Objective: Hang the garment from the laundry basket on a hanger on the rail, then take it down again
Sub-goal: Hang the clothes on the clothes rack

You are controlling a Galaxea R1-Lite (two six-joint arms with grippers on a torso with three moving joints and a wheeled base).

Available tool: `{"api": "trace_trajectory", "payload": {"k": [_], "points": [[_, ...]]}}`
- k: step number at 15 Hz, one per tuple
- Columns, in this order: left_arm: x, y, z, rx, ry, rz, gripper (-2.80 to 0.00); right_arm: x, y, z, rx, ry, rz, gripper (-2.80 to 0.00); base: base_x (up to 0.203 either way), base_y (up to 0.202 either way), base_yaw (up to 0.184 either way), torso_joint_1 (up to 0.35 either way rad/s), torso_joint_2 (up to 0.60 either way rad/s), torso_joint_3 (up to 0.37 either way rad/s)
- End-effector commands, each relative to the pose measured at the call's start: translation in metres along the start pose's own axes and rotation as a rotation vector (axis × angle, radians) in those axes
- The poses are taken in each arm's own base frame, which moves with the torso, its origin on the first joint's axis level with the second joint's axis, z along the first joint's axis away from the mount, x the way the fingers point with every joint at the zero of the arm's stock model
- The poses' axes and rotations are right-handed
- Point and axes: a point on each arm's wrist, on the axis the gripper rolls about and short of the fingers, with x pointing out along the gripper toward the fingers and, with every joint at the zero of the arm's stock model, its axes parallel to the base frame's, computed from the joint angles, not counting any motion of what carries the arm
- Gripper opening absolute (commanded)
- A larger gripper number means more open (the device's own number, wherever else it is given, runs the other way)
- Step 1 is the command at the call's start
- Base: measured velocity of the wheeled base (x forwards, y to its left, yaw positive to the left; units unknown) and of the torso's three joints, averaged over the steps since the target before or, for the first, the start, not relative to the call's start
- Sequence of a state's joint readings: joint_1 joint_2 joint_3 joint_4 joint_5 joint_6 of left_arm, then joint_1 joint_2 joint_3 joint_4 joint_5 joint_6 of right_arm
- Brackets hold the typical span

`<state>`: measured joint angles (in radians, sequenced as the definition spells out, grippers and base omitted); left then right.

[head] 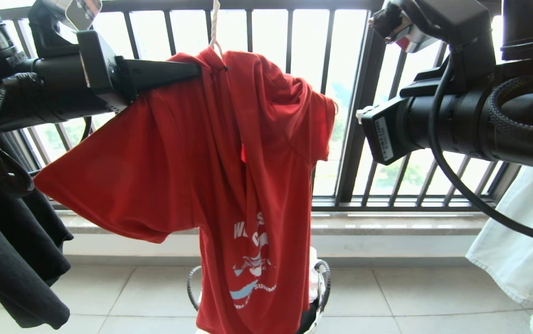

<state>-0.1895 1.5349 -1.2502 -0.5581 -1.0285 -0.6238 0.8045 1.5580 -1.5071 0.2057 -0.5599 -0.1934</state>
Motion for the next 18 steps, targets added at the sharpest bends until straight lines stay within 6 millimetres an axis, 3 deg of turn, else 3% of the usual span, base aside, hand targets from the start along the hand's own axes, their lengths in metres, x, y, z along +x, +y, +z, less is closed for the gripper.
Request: {"api": "trace_trajectory", "payload": {"k": [1,6,8,12,18], "points": [[-0.007,-0.007,0.005,0.021,-0.015,0.006,-2.8,0.009,-0.02,-0.009,0.081,0.025,0.046,-2.8,0.0,0.0,0.0,0.0,0.0,0.0],[-0.015,-0.018,0.011,0.016,-0.03,0.004,-2.8,0.038,-0.03,-0.034,0.155,0.085,0.318,-2.8,0.0,0.0,0.0,0.0,0.0,0.0],[-0.016,-0.02,0.012,0.019,-0.033,0.005,-2.8,0.043,-0.029,-0.034,0.185,0.067,0.428,-2.8,0.0,0.0,0.0,0.0,0.0,0.0],[-0.021,-0.025,0.015,0.035,-0.043,0.011,-2.8,0.075,-0.033,-0.035,0.215,-0.051,0.547,-2.8,0.0,0.0,0.0,0.0,0.0,0.0],[-0.022,-0.025,0.015,0.038,-0.046,0.015,-2.8,0.106,-0.048,-0.044,0.219,-0.156,0.749,-2.8,0.0,0.0,0.0,0.0,0.0,0.0]]}}
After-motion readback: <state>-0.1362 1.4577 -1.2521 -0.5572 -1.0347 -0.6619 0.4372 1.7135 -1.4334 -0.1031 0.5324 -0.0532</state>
